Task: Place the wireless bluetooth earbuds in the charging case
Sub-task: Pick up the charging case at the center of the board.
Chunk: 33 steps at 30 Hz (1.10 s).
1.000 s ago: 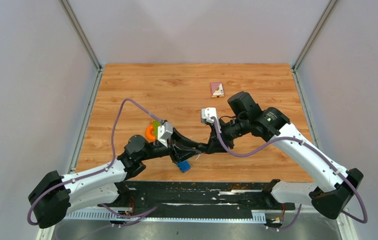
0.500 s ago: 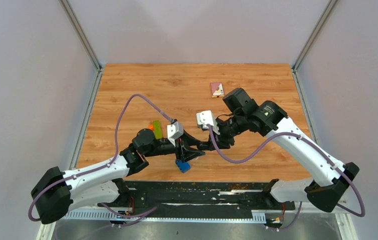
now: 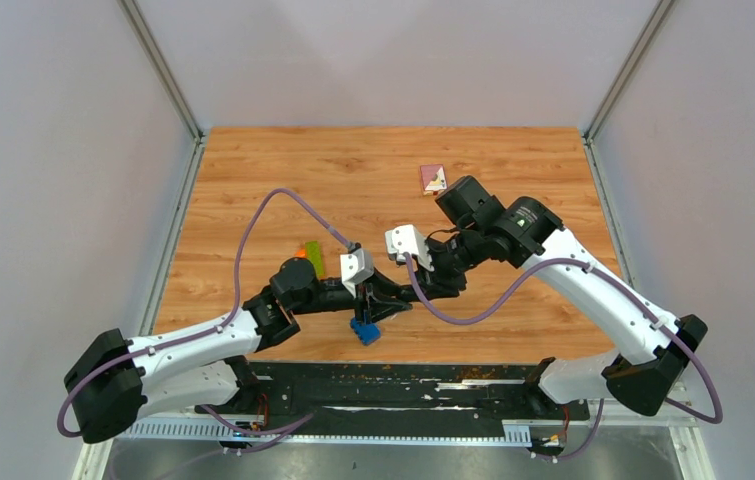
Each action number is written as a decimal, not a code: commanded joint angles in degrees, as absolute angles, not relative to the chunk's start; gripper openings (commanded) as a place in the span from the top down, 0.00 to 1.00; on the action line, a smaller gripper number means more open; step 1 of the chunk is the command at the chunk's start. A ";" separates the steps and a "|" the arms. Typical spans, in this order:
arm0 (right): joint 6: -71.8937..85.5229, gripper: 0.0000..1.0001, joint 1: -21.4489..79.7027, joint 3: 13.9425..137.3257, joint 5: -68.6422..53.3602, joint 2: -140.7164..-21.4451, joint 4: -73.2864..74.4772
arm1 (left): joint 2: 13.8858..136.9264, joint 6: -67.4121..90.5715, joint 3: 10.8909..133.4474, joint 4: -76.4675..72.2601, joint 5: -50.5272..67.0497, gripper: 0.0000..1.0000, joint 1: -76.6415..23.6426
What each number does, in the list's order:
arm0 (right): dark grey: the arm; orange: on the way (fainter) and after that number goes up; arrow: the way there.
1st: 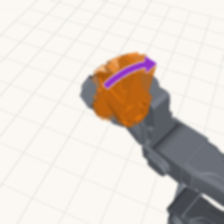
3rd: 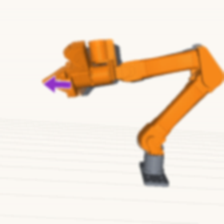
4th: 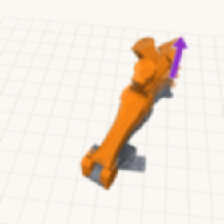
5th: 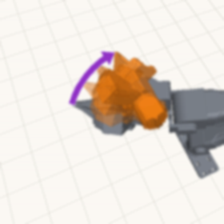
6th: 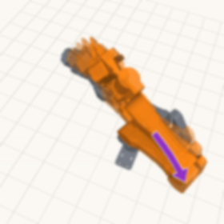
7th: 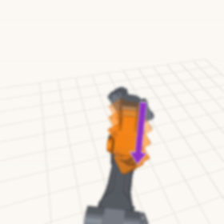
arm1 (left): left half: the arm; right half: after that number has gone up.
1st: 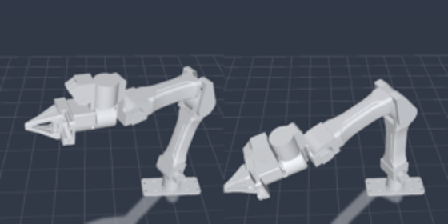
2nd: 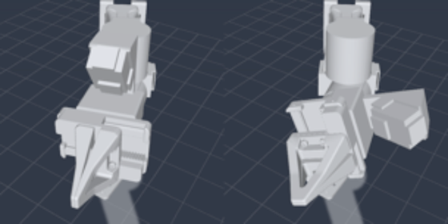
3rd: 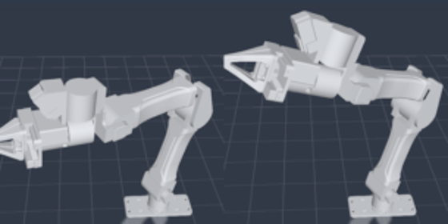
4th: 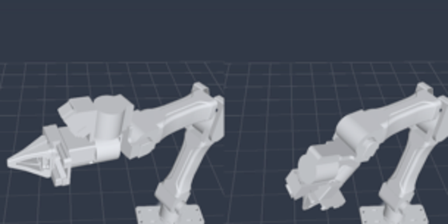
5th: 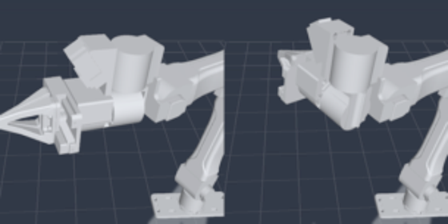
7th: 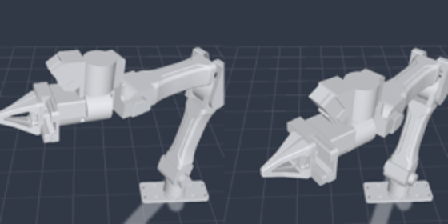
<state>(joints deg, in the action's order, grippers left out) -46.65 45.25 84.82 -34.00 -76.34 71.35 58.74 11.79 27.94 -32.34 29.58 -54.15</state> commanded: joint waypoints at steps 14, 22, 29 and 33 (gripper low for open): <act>-41.16 0.57 45.63 86.13 -36.75 -76.38 69.92 | 59.00 9.01 27.23 -37.80 27.69 1.00 -54.84; -36.58 0.45 44.72 86.59 -39.03 -77.34 68.99 | 58.90 8.02 24.51 -41.78 29.12 1.00 -54.80; -36.31 0.42 43.16 88.30 -40.46 -79.17 69.96 | 58.09 8.43 23.38 -44.16 29.40 1.00 -54.83; -36.64 0.41 43.22 87.19 -39.81 -78.84 69.60 | 57.94 8.91 23.21 -45.01 30.27 1.00 -54.84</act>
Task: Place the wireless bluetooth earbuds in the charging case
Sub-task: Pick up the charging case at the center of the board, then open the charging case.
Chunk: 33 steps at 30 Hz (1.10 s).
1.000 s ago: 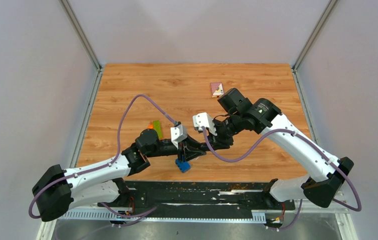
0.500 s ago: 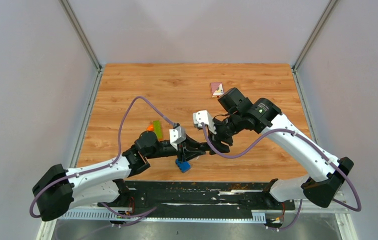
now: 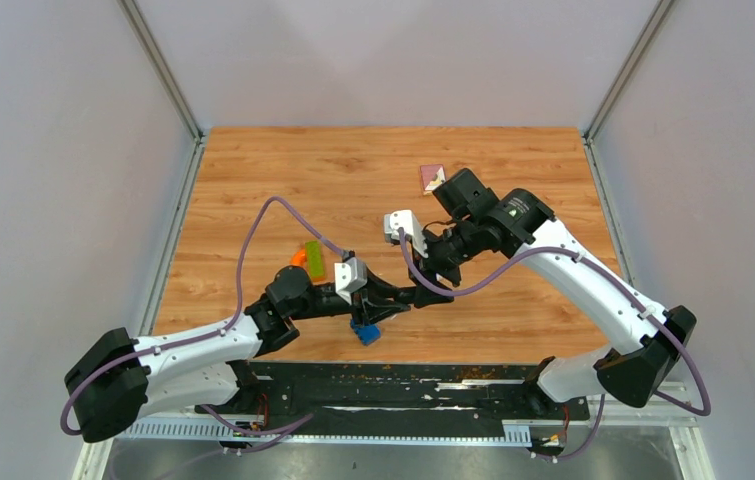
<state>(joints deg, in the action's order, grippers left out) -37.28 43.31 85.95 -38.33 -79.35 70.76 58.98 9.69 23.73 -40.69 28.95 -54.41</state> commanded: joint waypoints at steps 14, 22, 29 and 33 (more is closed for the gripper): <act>-33.60 0.41 38.89 92.62 -42.98 -81.03 68.54 | 58.33 8.57 23.21 -45.16 31.31 1.00 -54.84; -32.45 0.41 38.08 92.53 -43.82 -80.22 67.65 | 57.84 8.44 23.03 -44.50 30.22 1.00 -54.84; -31.00 0.38 31.39 99.57 -54.91 -79.02 68.68 | 56.70 8.47 23.02 -43.17 28.07 1.00 -54.84; -29.66 0.39 25.57 99.64 -56.90 -79.13 66.08 | 53.66 7.96 24.19 -39.92 27.74 1.00 -54.84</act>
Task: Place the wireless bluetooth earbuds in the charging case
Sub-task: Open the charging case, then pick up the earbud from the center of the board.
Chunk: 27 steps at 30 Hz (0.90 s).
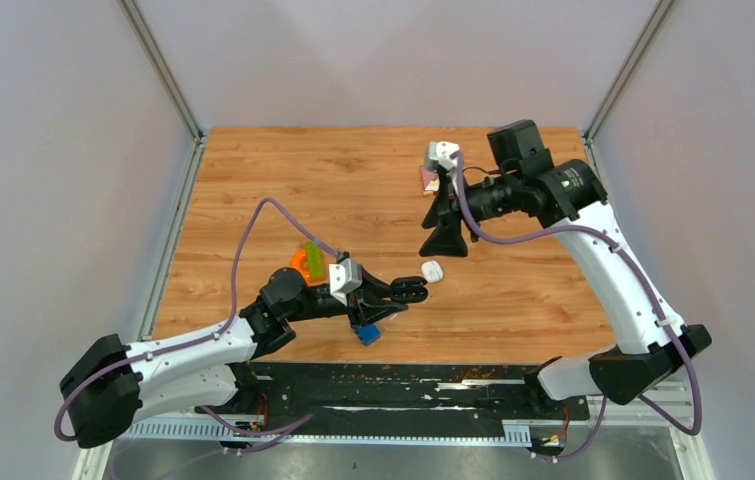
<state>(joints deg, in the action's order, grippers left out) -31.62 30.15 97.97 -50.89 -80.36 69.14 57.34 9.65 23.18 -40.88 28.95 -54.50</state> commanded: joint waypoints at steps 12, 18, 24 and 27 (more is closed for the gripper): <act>-37.60 0.58 15.49 93.18 -54.22 -97.54 55.24 | 35.37 8.08 30.63 -19.09 22.17 1.00 -54.84; -52.91 0.68 21.61 101.17 -47.01 -111.24 60.21 | 32.77 8.06 35.51 -13.42 20.74 1.00 -54.84; -60.33 0.69 30.38 107.00 -40.76 -121.14 62.63 | 34.42 8.44 39.01 -12.48 21.59 1.00 -54.84; -60.97 0.68 34.31 110.12 -39.09 -125.29 62.70 | 35.20 8.65 39.78 -12.48 22.11 1.00 -54.82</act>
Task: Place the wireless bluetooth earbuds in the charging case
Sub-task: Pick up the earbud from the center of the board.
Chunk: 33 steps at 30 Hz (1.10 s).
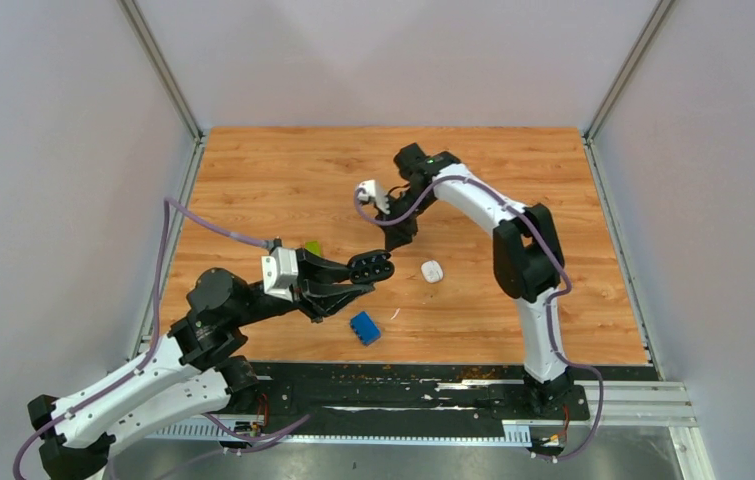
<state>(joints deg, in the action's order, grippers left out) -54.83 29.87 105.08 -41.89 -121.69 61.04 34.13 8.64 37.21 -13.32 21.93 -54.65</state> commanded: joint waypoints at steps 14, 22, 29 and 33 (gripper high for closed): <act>-67.02 0.65 40.50 114.67 -37.44 -133.48 66.80 | 34.62 10.19 38.80 -12.91 22.51 1.00 -54.84; -64.76 0.65 41.16 116.69 -38.26 -135.17 66.03 | 34.41 11.28 37.43 -14.39 22.67 1.00 -54.84; -64.35 0.66 42.17 117.25 -38.59 -135.92 66.23 | 34.18 11.22 36.87 -14.60 22.60 1.00 -54.84; -64.35 0.66 42.47 117.16 -38.62 -135.92 66.19 | 34.19 11.41 36.61 -14.76 22.67 1.00 -54.84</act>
